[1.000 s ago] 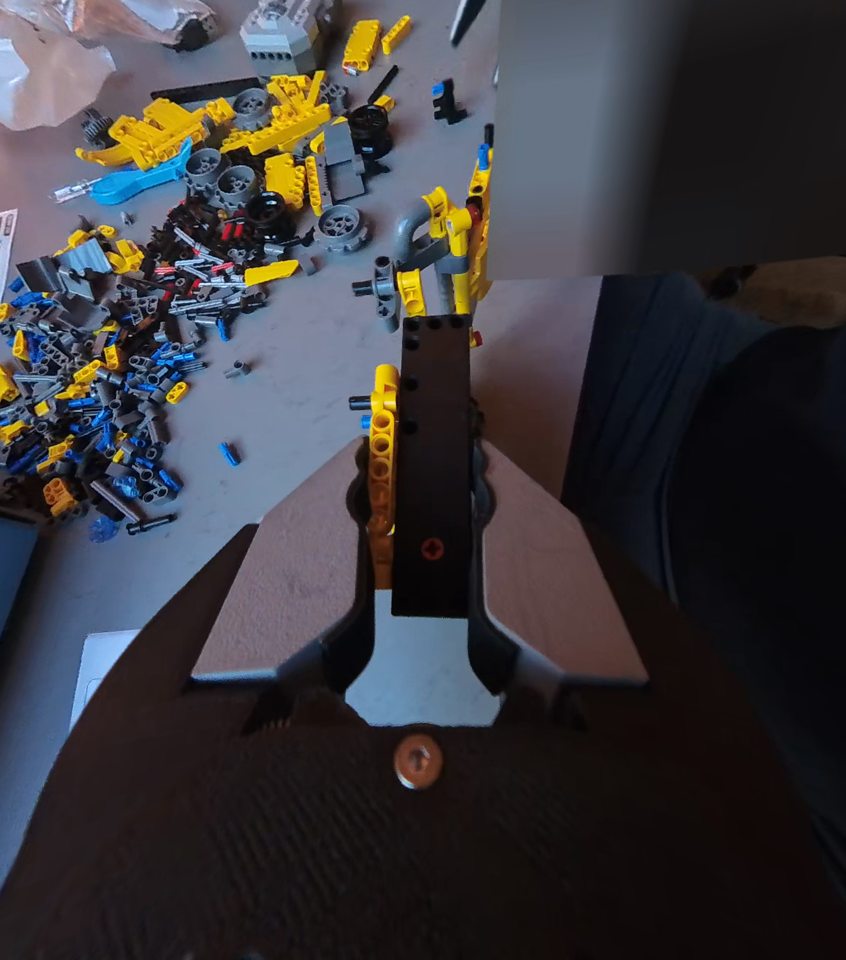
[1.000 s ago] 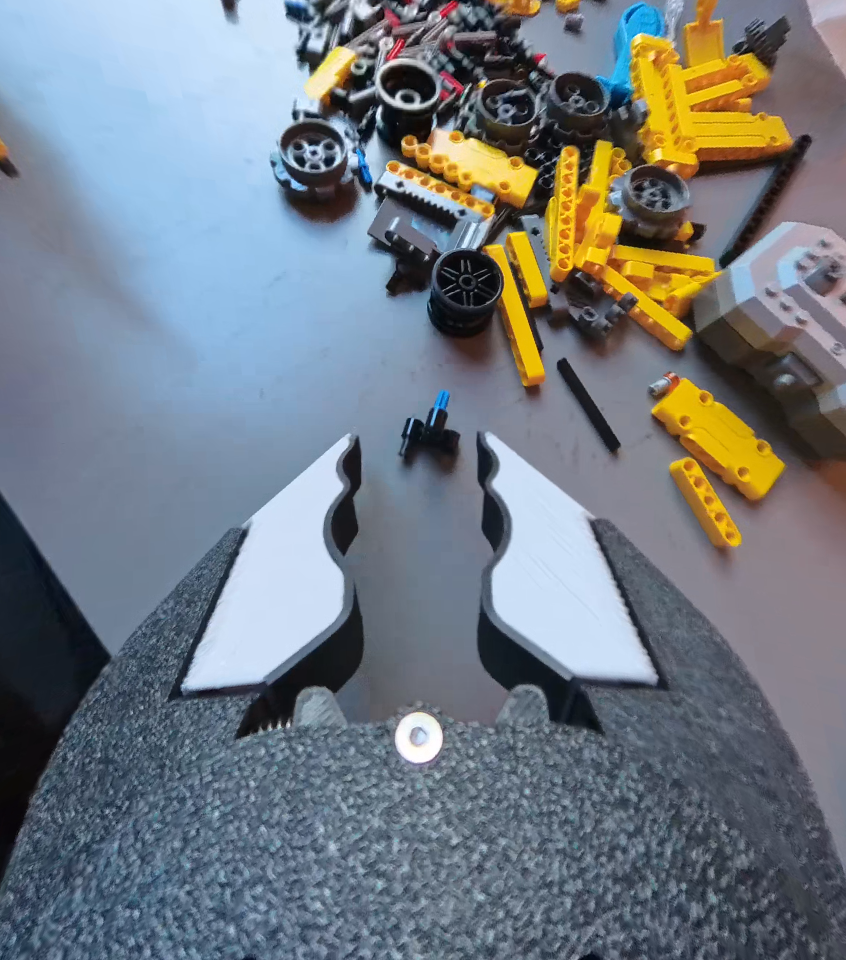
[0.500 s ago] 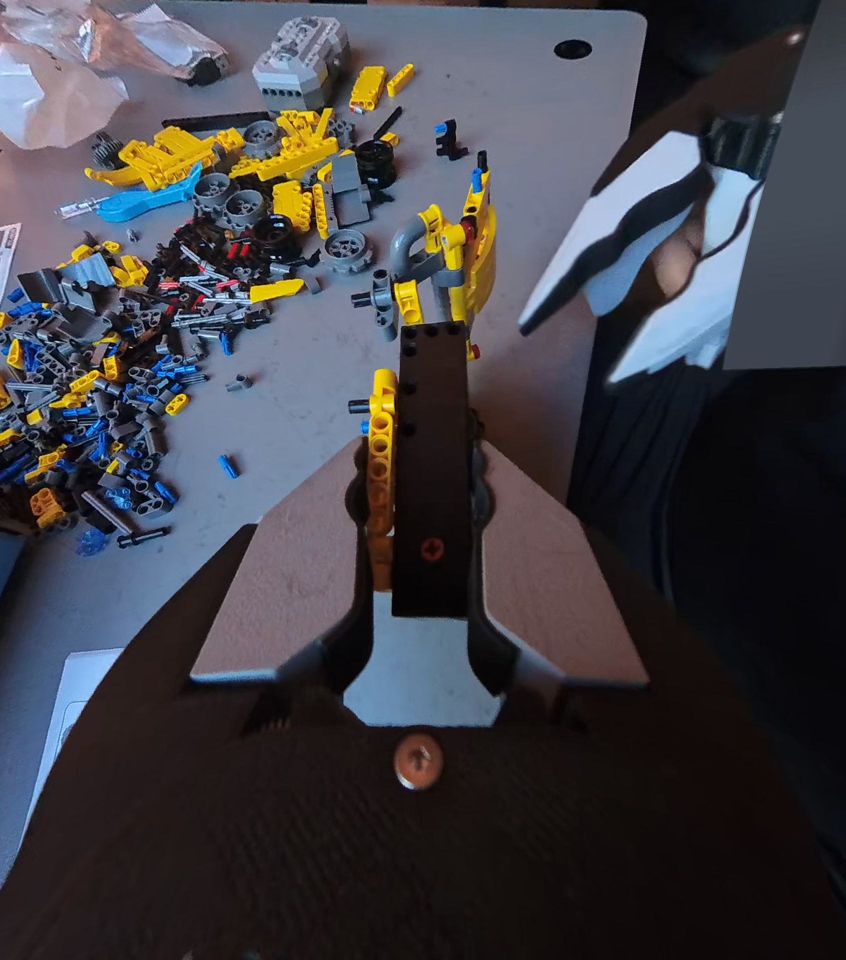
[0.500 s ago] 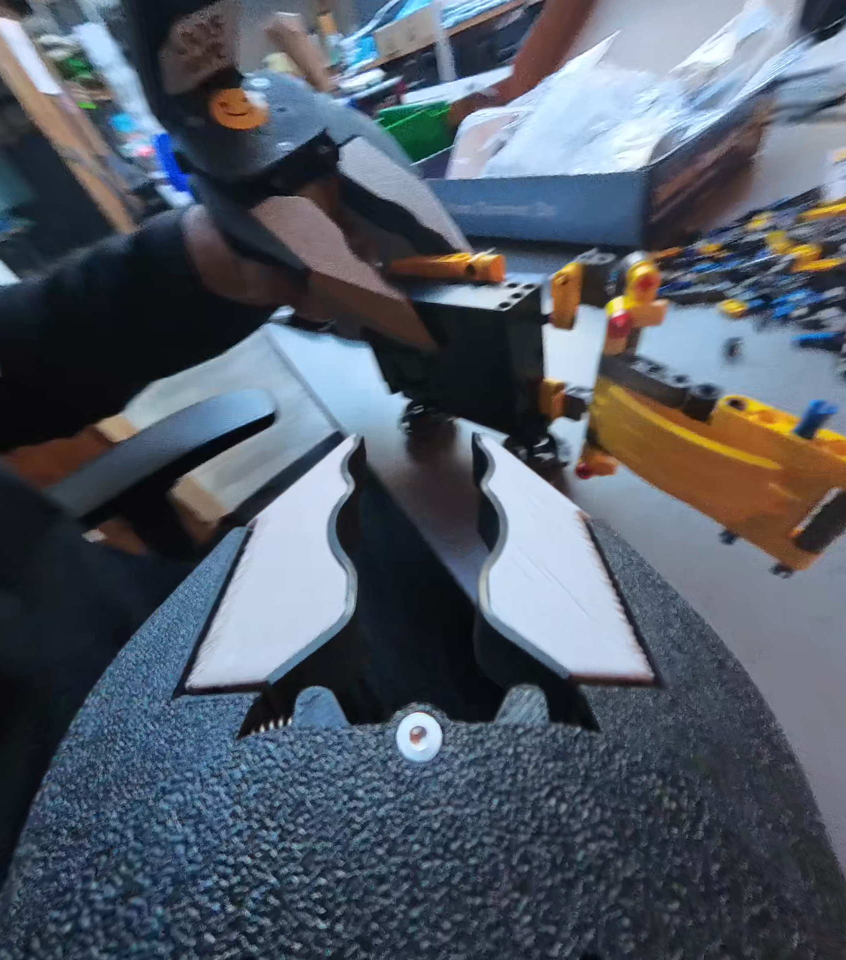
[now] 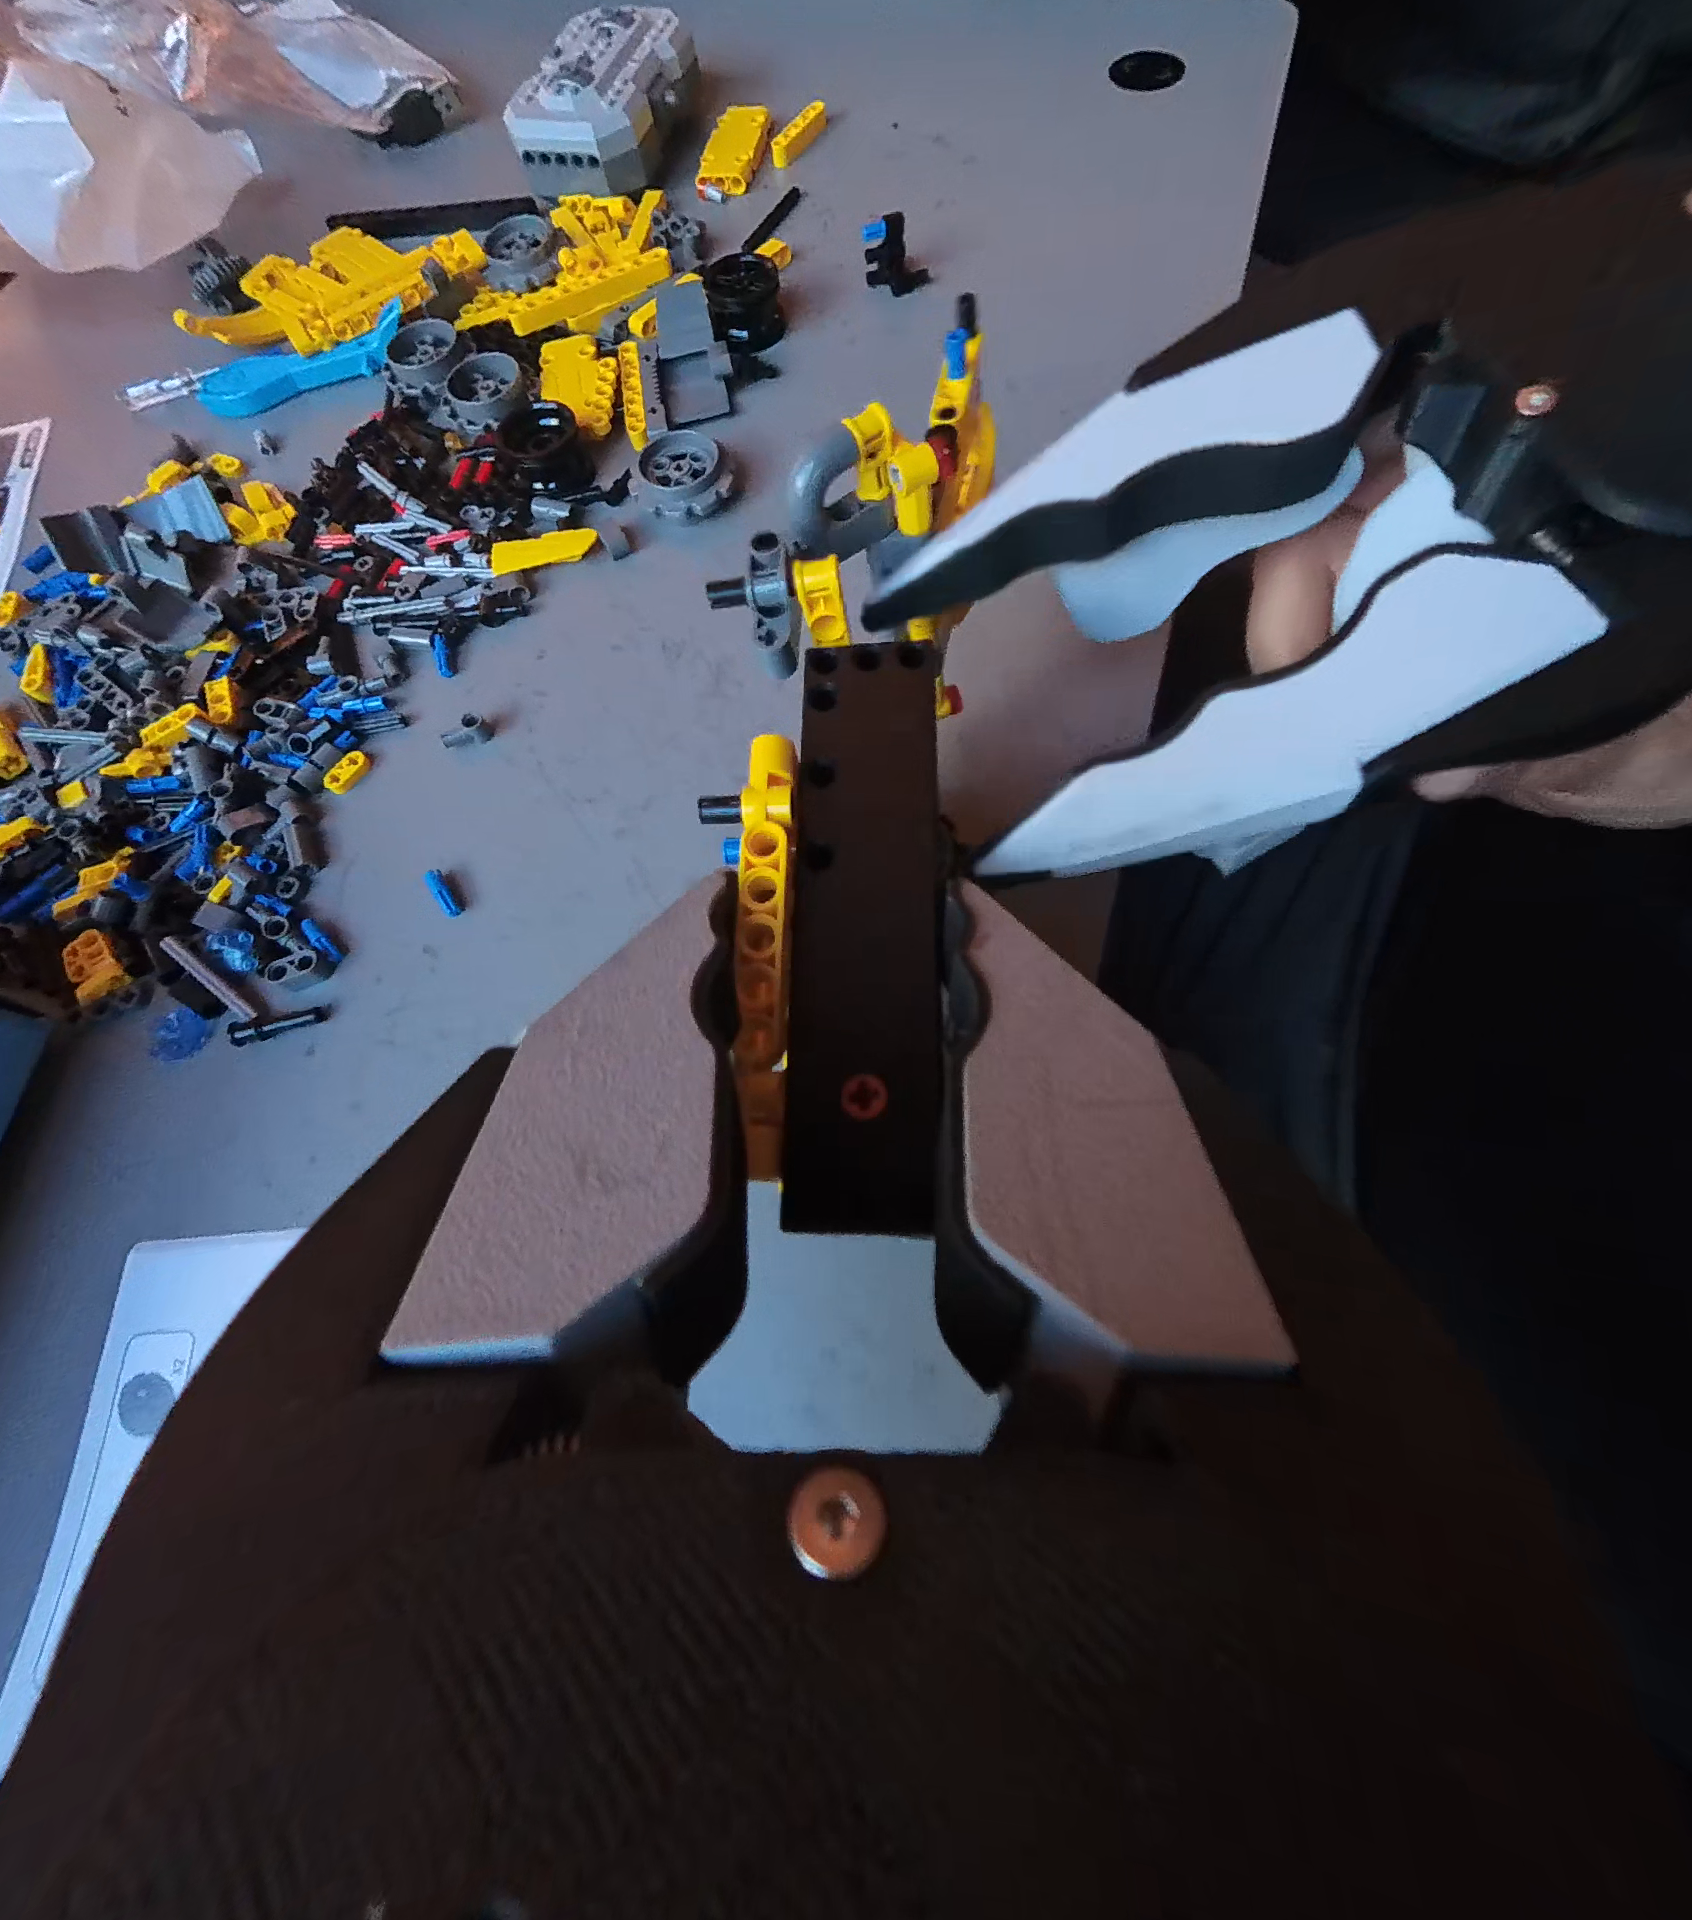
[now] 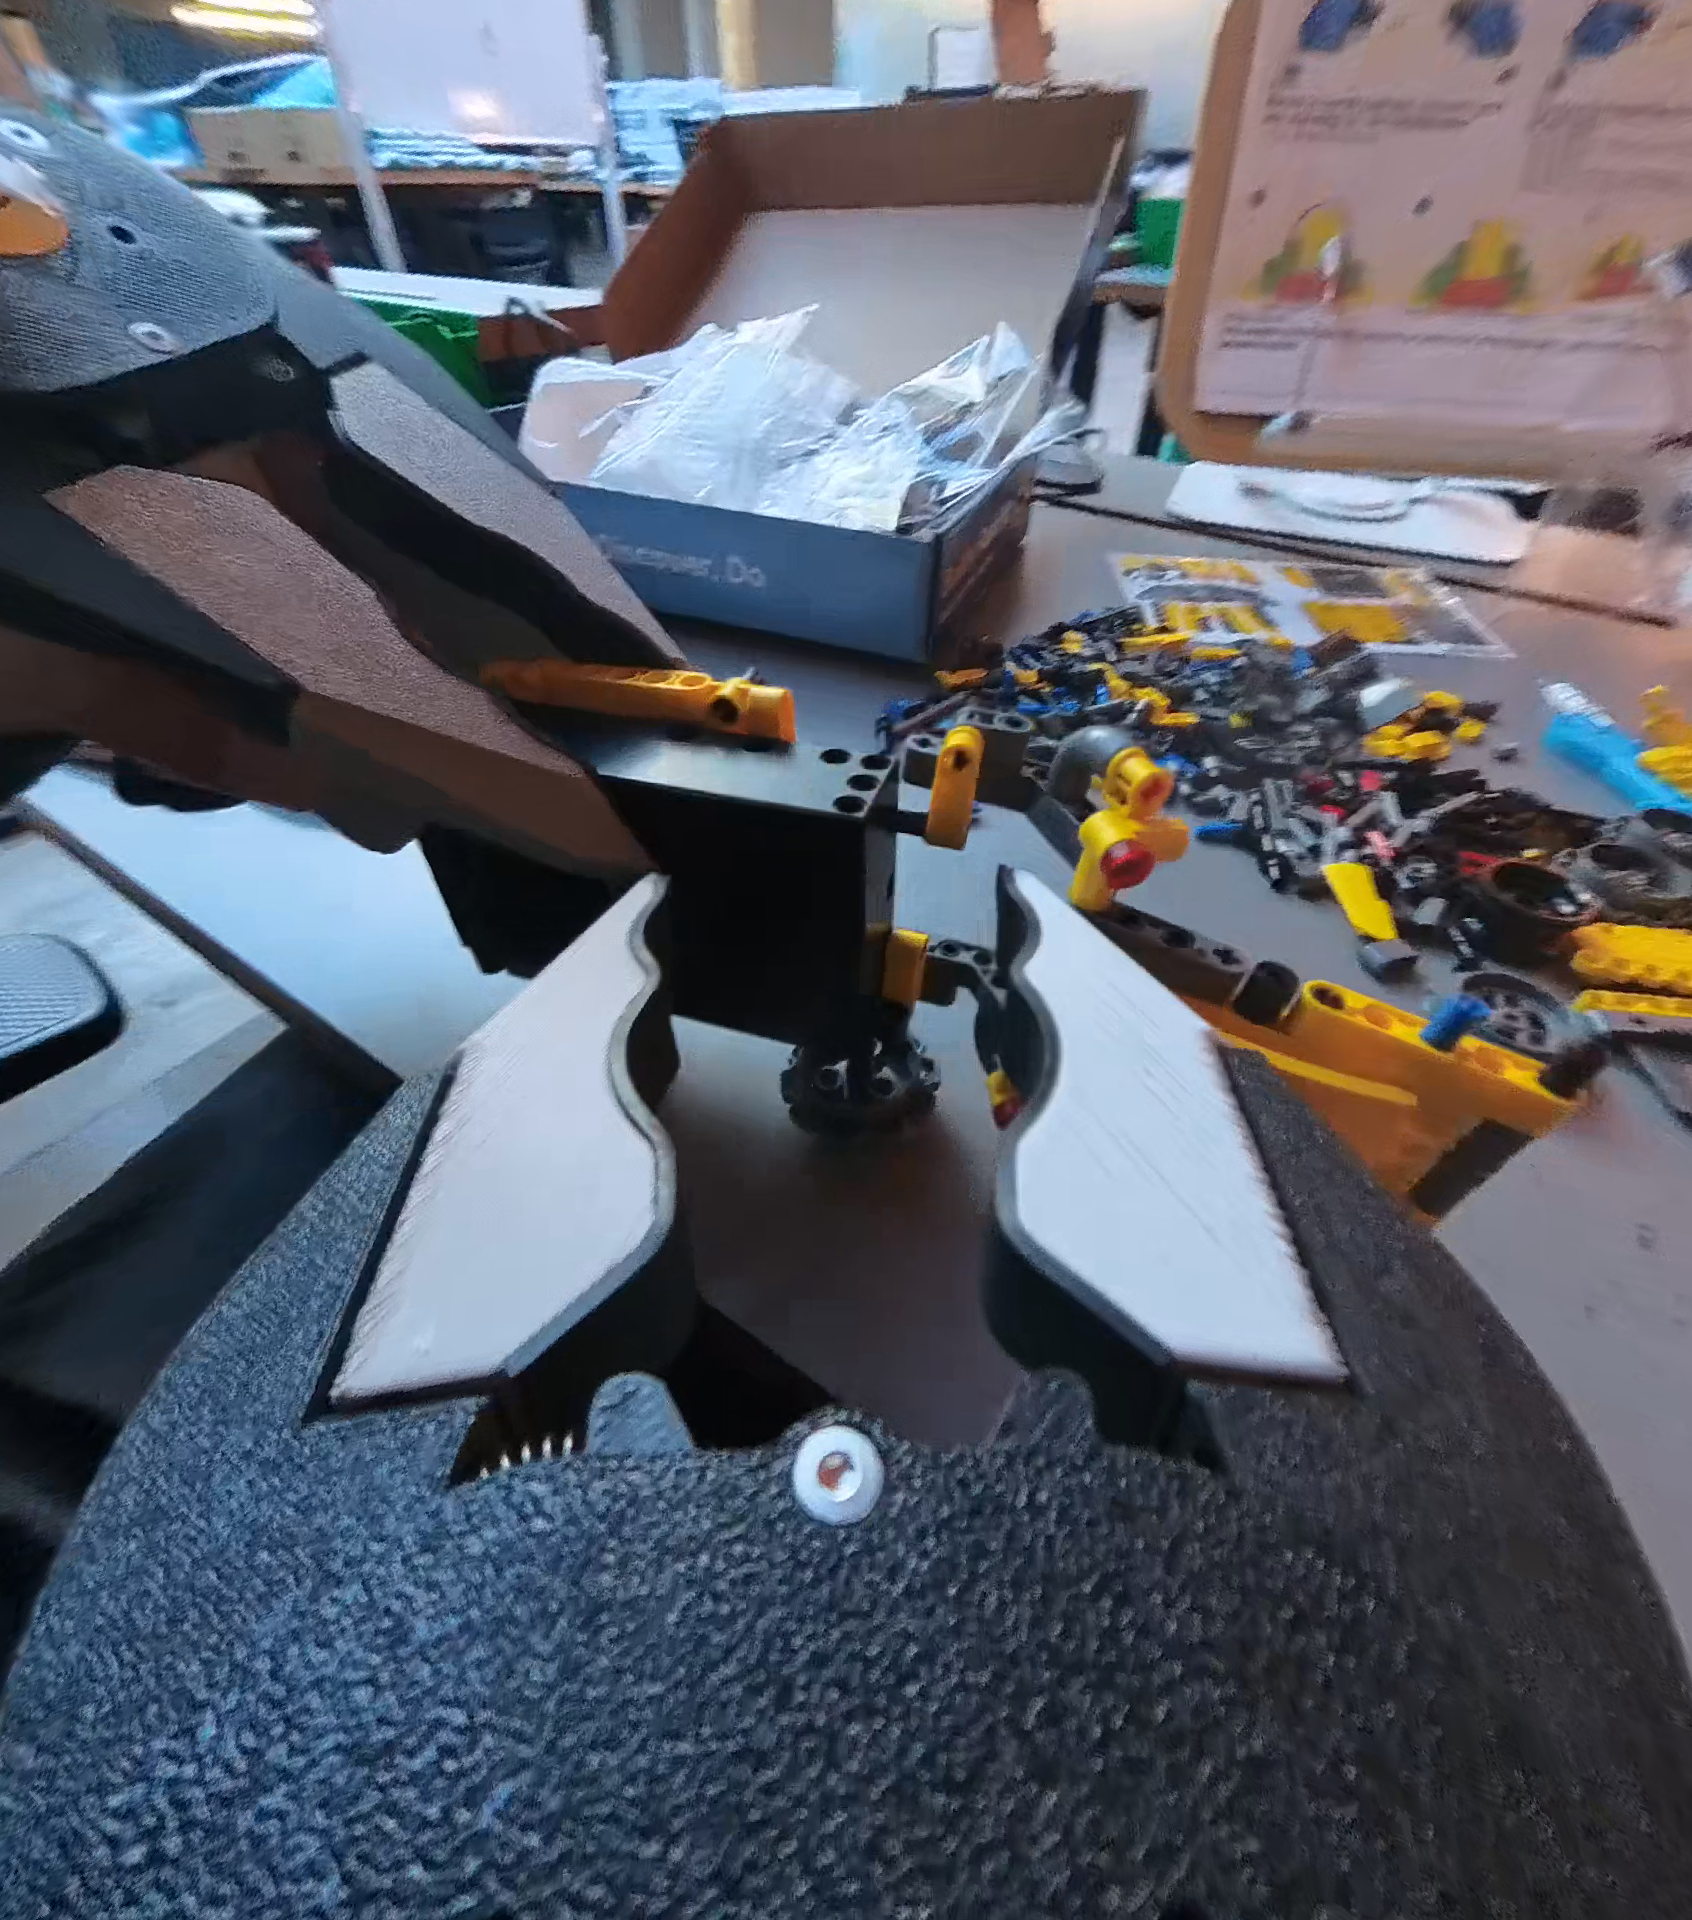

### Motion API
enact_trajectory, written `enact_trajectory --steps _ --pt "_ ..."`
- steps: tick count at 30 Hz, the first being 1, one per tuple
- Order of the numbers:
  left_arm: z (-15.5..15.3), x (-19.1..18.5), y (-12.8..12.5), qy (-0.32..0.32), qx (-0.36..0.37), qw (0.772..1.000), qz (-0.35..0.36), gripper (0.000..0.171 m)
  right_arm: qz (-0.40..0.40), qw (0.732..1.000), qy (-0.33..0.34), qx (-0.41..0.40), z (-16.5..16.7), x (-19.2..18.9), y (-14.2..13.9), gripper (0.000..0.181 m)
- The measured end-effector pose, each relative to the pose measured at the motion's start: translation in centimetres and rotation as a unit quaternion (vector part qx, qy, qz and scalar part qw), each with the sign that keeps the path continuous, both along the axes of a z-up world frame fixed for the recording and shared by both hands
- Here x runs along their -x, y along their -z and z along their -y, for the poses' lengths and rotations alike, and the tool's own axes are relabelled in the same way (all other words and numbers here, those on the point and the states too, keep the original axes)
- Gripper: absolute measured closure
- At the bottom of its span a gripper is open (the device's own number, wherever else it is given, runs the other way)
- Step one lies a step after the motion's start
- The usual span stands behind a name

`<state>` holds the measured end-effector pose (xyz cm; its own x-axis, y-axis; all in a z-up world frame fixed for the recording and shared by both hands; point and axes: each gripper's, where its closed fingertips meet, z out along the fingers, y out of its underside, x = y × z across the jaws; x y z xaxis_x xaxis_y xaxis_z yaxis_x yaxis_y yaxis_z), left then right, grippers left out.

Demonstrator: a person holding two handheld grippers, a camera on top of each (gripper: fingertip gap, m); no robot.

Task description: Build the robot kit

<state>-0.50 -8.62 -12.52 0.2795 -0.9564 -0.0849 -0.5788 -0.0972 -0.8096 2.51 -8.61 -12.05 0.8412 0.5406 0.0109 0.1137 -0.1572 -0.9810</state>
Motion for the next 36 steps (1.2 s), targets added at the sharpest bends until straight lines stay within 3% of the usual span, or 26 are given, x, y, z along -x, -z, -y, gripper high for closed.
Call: enact_trajectory --steps 10,12,14,17,19,20,22,24,26,28,32,36 --pt "0.2 1.0 0.1 0.038 0.004 0.999 -0.03 0.137 -0.044 0.997 -0.06 0.0 0.8 1.2 -0.2 0.13" --pt "0.1 1.3 0.1 0.04 0.0 0.998 -0.038 0.137 -0.045 0.993 -0.107 -0.021 2.4 1.9 -1.4 0.118" --pt "0.4 1.6 0.1 0.05 -0.003 0.998 -0.041 0.137 -0.05 0.989 -0.135 -0.039 4.0 1.0 -3.5 0.136" --pt "0.6 1.8 0.1 0.061 -0.005 0.997 -0.037 0.137 -0.03 0.985 -0.167 -0.035 3.6 -2.8 -6.6 0.135" --pt "0.7 1.6 0.1 0.073 -0.006 0.997 -0.028 0.137 0.014 0.97 -0.24 0.036 2.3 -4.3 -6.3 0.152" --pt "0.7 1.6 0.1 0.076 -0.006 0.997 -0.025 0.137 0.034 0.957 -0.275 0.084 1.4 -4.7 -5.6 0.144" --pt "0.7 1.6 0.0 0.084 -0.007 0.996 -0.017 0.137 0.057 0.92 -0.356 0.156 0.4 -4.1 -4.4 0.151" --pt "0.7 1.6 0.0 0.088 -0.008 0.996 -0.01 0.137 0.072 0.884 -0.414 0.204 -0.6 -2.7 -3.3 0.141" --pt "0.7 1.7 0.0 0.086 -0.009 0.996 -0.009 0.137 0.099 0.857 -0.446 0.238 -1.3 -1.2 -1.9 0.134" --pt "0.7 1.6 0.0 0.086 -0.008 0.996 -0.012 0.137 0.138 0.824 -0.483 0.261 -0.4 -0.2 -0.6 0.142" --pt "0.7 1.7 0.0 0.091 -0.006 0.996 -0.015 0.137 0.177 0.816 -0.49 0.251 -0.3 0.9 -0.1 0.158" --pt "0.6 1.6 0.0 0.09 -0.004 0.996 -0.008 0.137 0.194 0.816 -0.486 0.246 -0.6 0.2 -0.4 0.158"
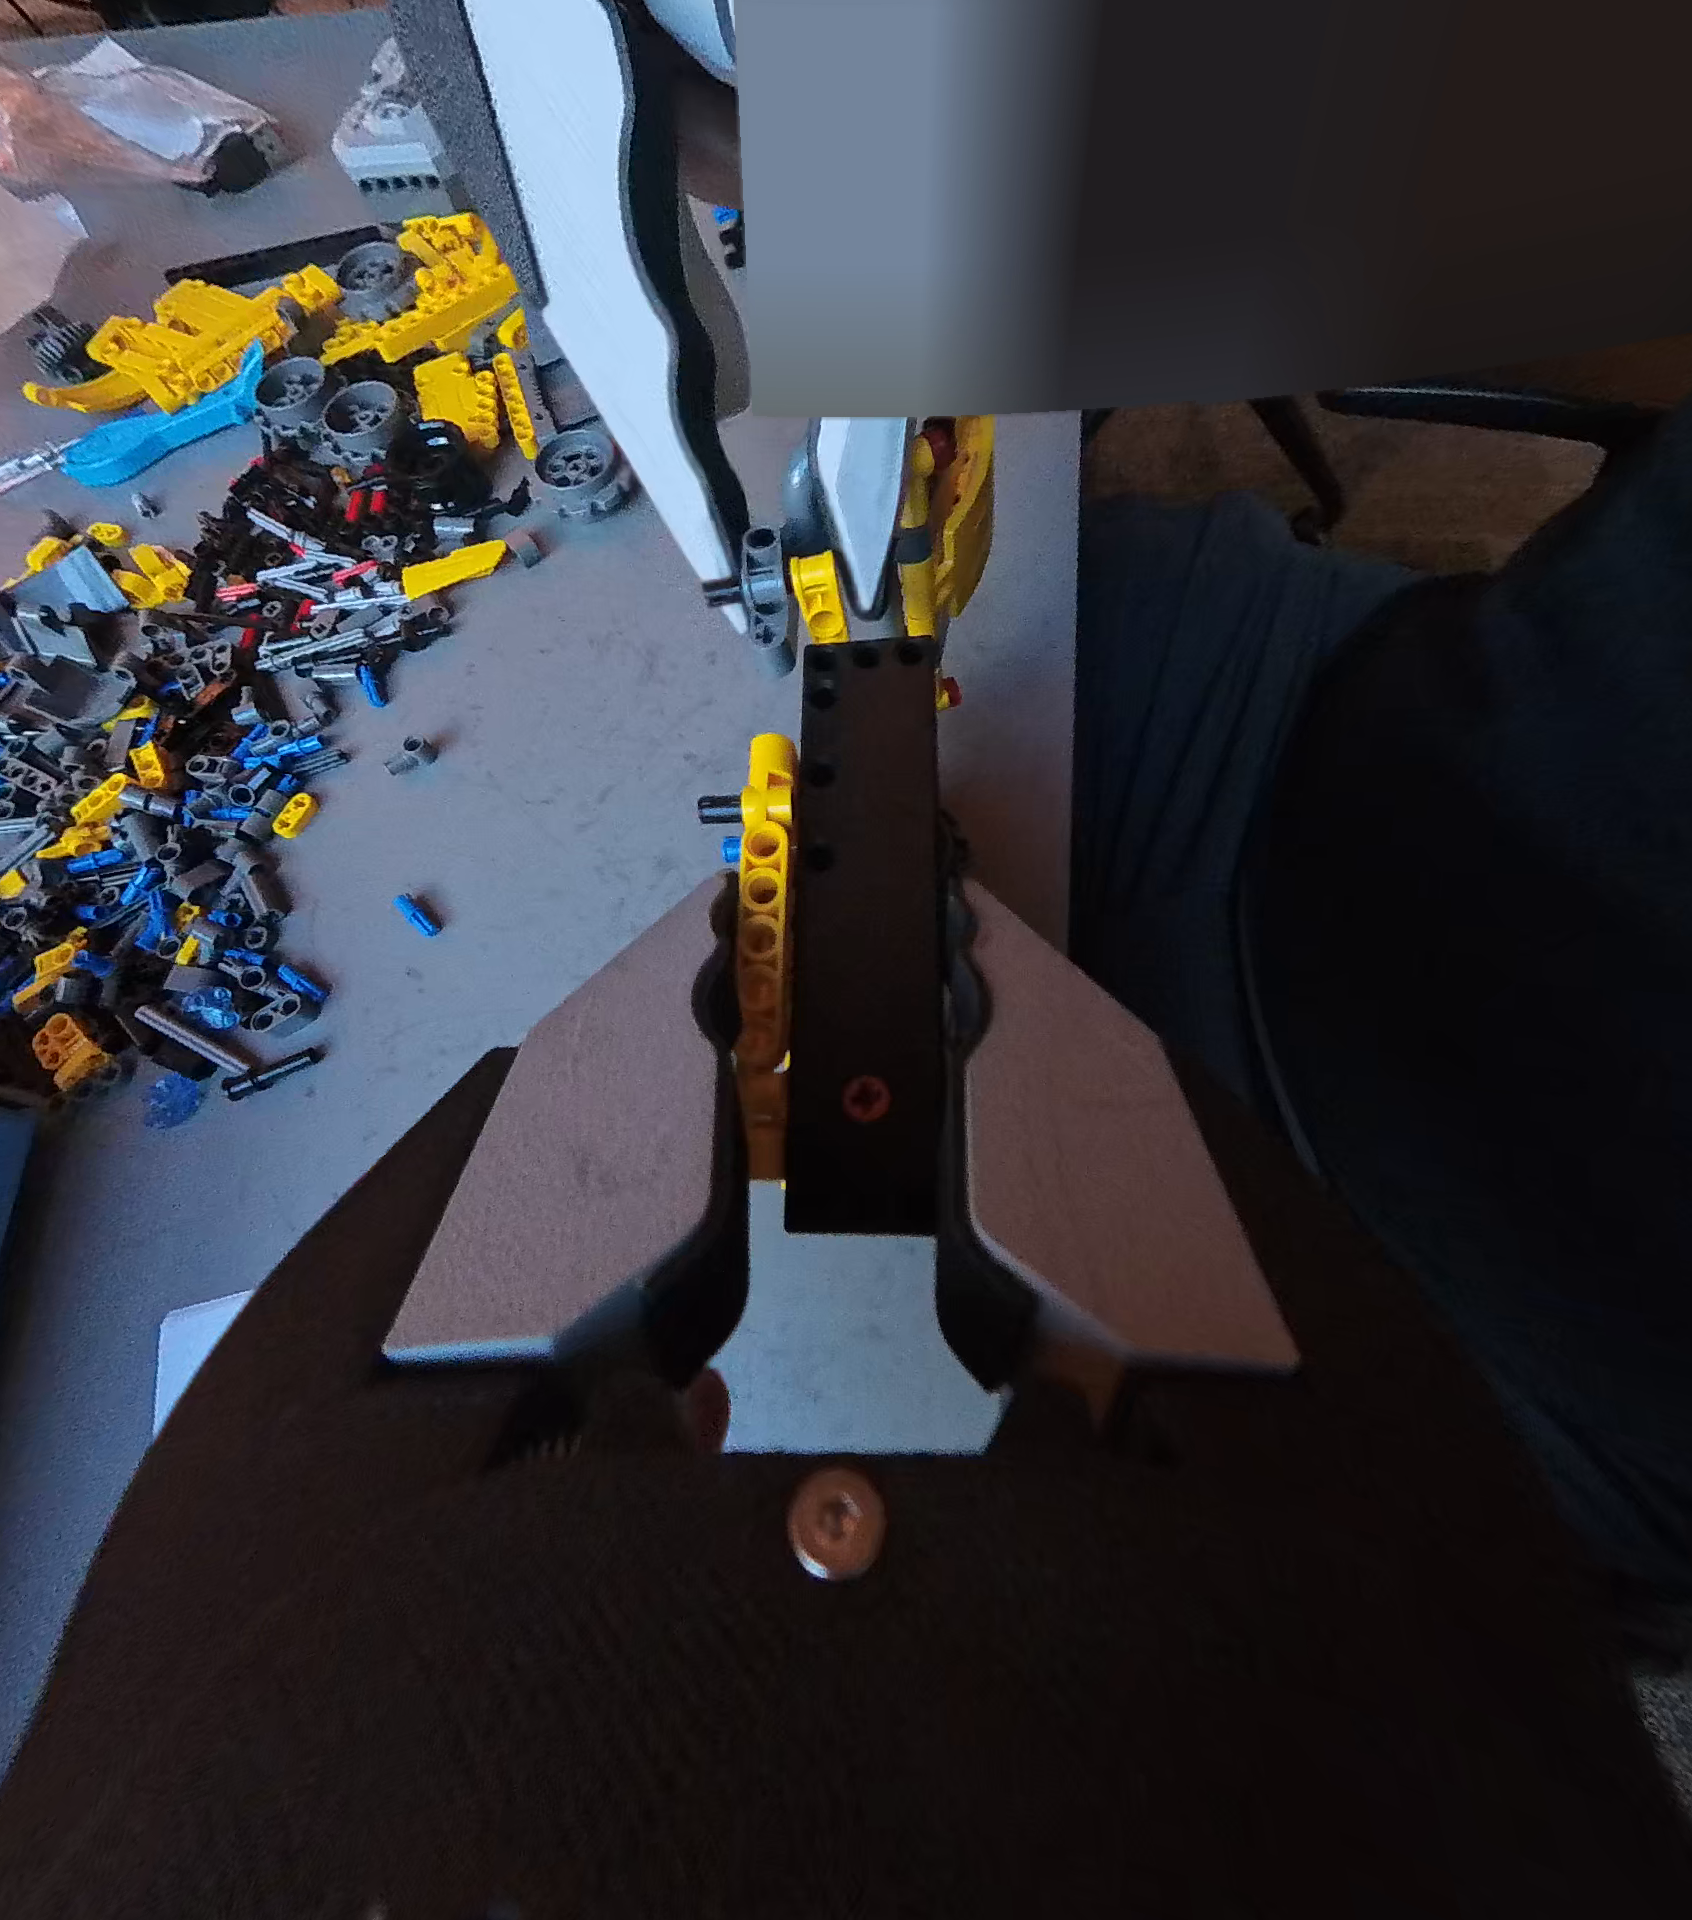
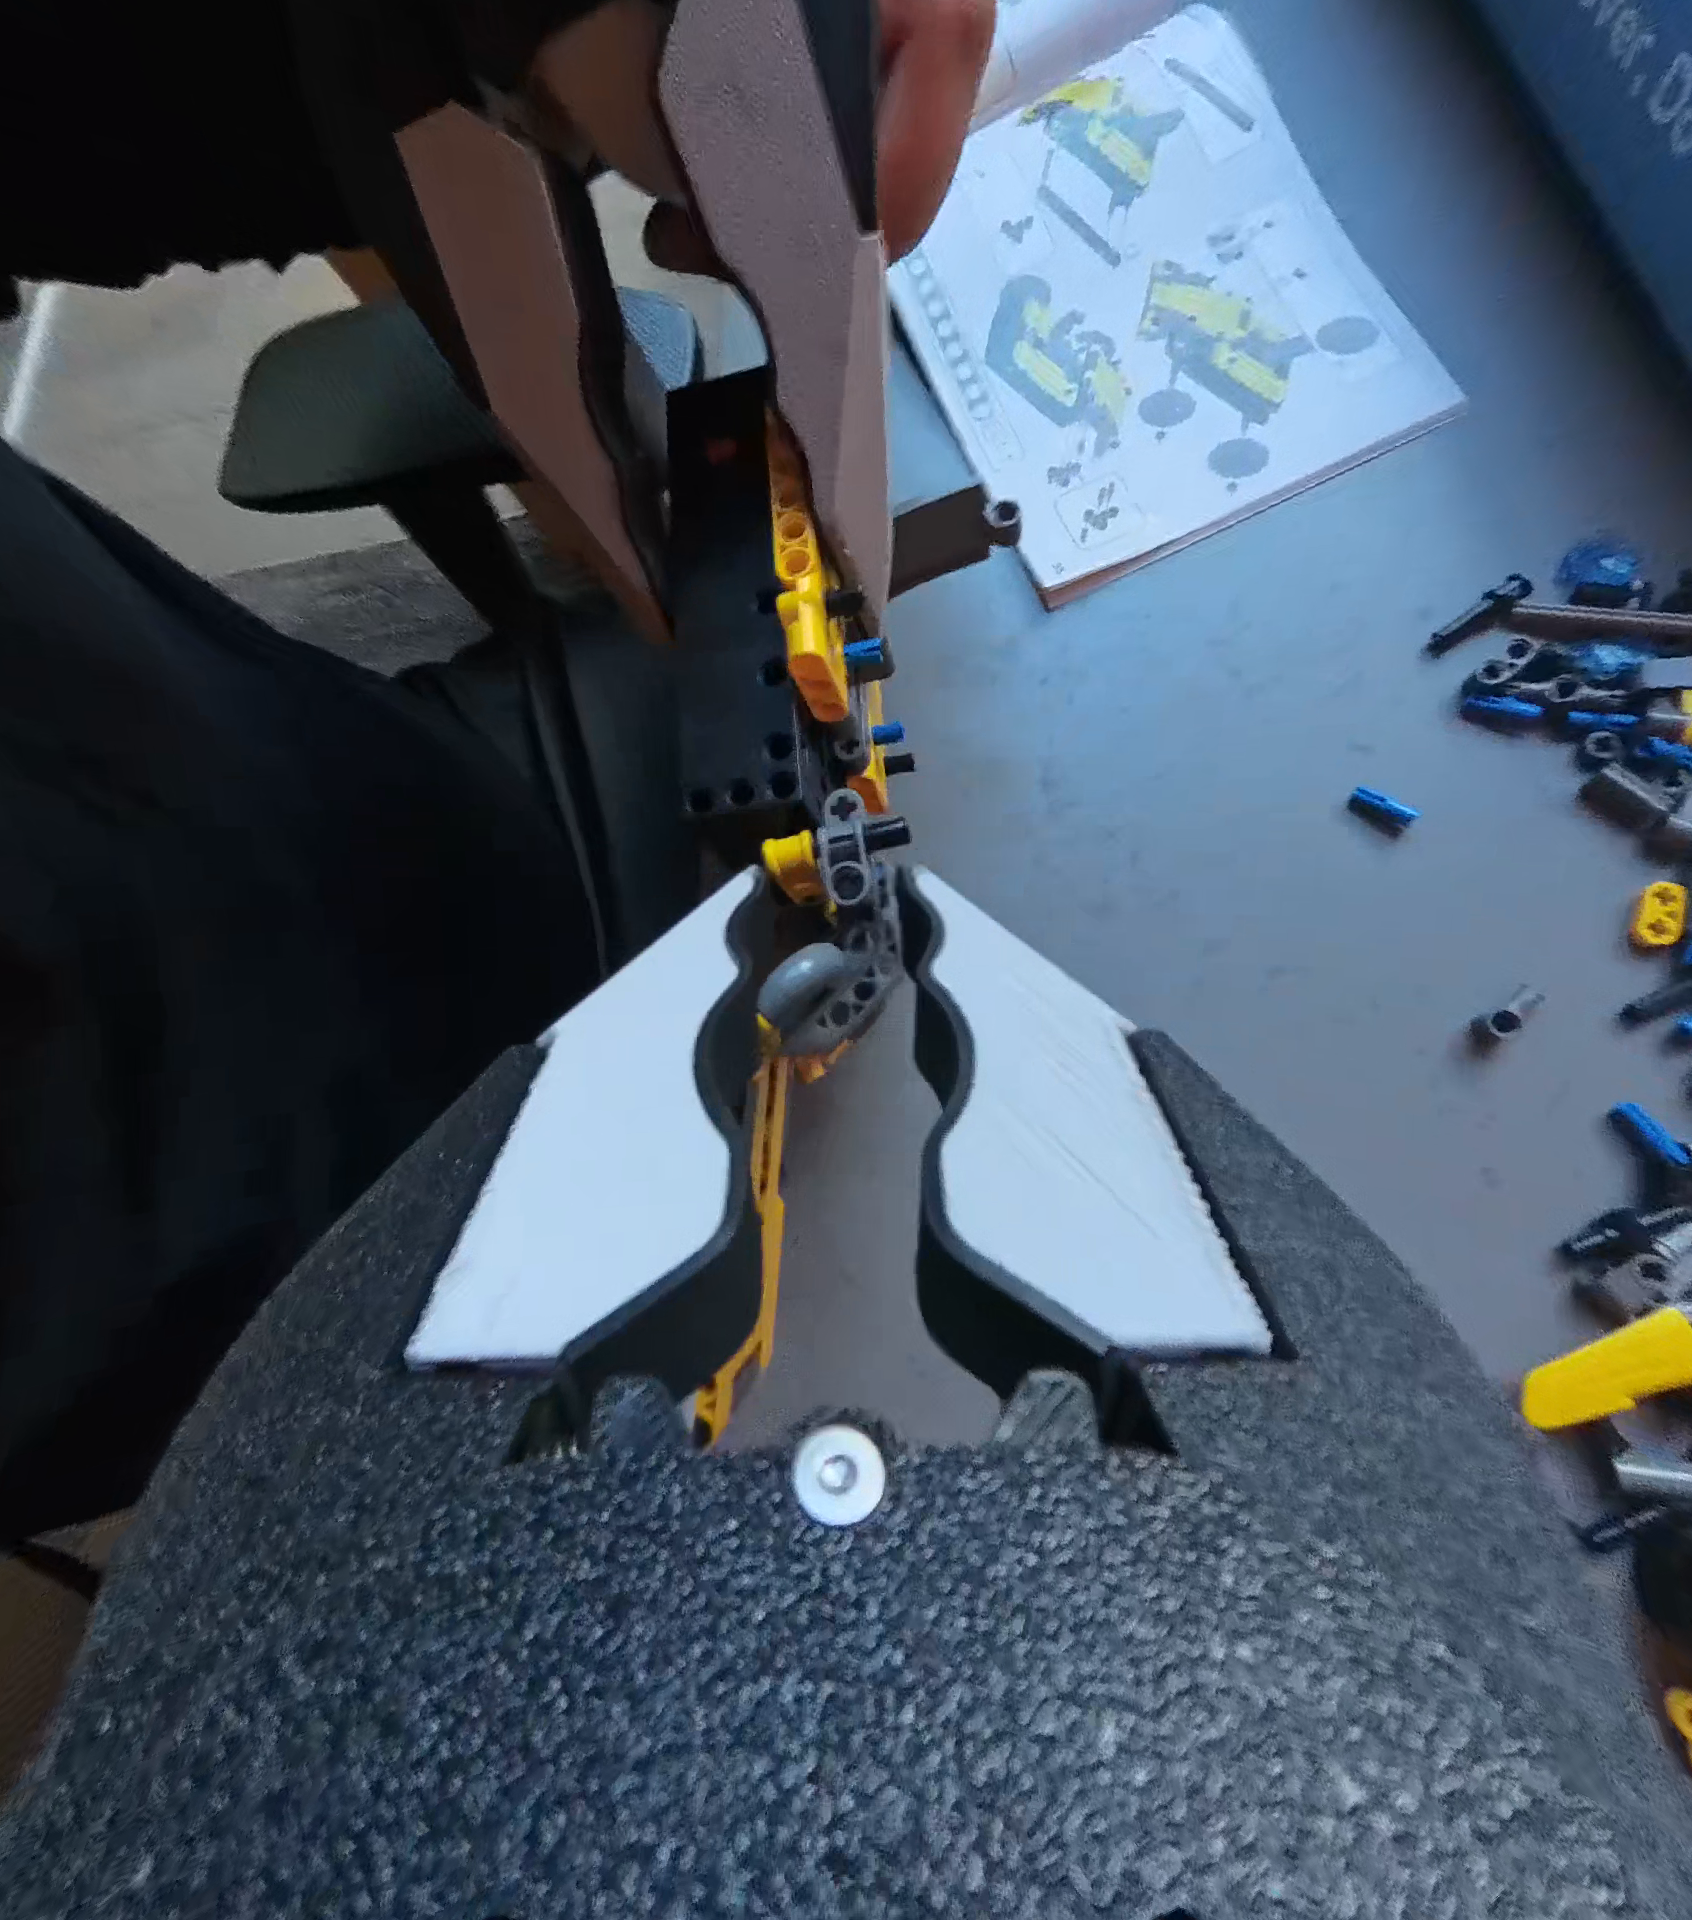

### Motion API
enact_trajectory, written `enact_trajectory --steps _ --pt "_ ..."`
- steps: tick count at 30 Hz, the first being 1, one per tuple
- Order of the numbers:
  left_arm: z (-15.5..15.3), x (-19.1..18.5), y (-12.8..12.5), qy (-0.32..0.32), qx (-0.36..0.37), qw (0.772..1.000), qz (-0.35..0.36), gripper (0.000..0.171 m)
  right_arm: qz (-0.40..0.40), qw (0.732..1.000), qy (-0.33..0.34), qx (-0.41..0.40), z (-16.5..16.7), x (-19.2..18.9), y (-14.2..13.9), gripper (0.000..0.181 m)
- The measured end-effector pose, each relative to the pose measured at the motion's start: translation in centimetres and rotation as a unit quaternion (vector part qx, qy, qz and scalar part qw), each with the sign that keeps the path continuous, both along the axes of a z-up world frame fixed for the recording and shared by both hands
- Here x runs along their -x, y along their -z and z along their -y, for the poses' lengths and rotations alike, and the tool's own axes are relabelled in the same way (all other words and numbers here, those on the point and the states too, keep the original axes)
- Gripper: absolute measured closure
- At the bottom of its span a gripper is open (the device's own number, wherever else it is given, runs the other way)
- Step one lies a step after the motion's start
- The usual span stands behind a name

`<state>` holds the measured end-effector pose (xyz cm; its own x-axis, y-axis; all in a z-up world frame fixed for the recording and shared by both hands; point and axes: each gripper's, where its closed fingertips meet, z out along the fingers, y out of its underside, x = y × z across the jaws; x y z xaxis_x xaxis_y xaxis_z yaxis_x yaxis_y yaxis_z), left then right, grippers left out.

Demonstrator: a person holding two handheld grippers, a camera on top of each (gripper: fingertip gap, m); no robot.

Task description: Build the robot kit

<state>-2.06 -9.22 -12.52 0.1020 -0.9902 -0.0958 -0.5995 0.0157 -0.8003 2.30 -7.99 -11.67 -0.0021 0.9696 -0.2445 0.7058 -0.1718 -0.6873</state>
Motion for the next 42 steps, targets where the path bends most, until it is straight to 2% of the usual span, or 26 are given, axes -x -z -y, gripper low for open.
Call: enact_trajectory --steps 6,11,15,19,21,25,29,33,36,39,42 --pt "-0.2 0.0 0.0 -0.005 0.005 1.0 0.012 0.137 0.004 1.0 -0.014 -0.008 -0.2 0.3 0.2 0.163" --pt "-0.5 -0.2 -0.1 -0.032 0.014 0.999 0.042 0.137 -0.021 0.999 -0.003 0.033 -0.5 0.5 0.1 0.164" --pt "-0.5 -0.1 -0.1 -0.04 0.017 0.999 0.032 0.137 -0.029 0.999 -0.018 0.031 0.0 1.1 -0.2 0.166" --pt "-1.1 -0.2 -0.1 -0.051 0.038 0.996 0.06 0.136 -0.035 0.998 -0.004 0.05 -0.9 0.5 0.4 0.165" --pt "-1.3 -0.3 -0.1 -0.051 0.045 0.995 0.069 0.136 -0.036 0.997 0.0 0.069 -1.1 0.2 0.5 0.164" --pt "-1.5 -0.7 -0.2 -0.05 0.043 0.995 0.074 0.136 -0.014 0.999 -0.004 0.034 -1.8 0.2 0.8 0.162" --pt "-1.4 -0.7 -0.2 -0.048 0.035 0.995 0.076 0.136 0.026 0.999 -0.005 0.018 -2.3 -0.5 1.4 0.146" --pt "-1.2 -0.7 -0.3 -0.048 0.029 0.995 0.079 0.137 0.027 0.998 -0.018 0.047 -1.9 -0.9 1.0 0.14" --pt "-1.1 -0.7 -0.3 -0.044 0.019 0.996 0.075 0.137 0.018 0.995 -0.035 0.087 -1.1 -0.8 0.8 0.151" --pt "-1.1 -0.8 -0.4 -0.042 -0.041 0.996 0.064 0.137 0.001 0.988 -0.042 0.149 -0.7 -0.8 0.7 0.155" --pt "-0.8 -0.9 -0.5 -0.035 -0.111 0.992 0.049 0.137 -0.016 0.97 -0.06 0.234 0.0 -1.1 0.4 0.147"
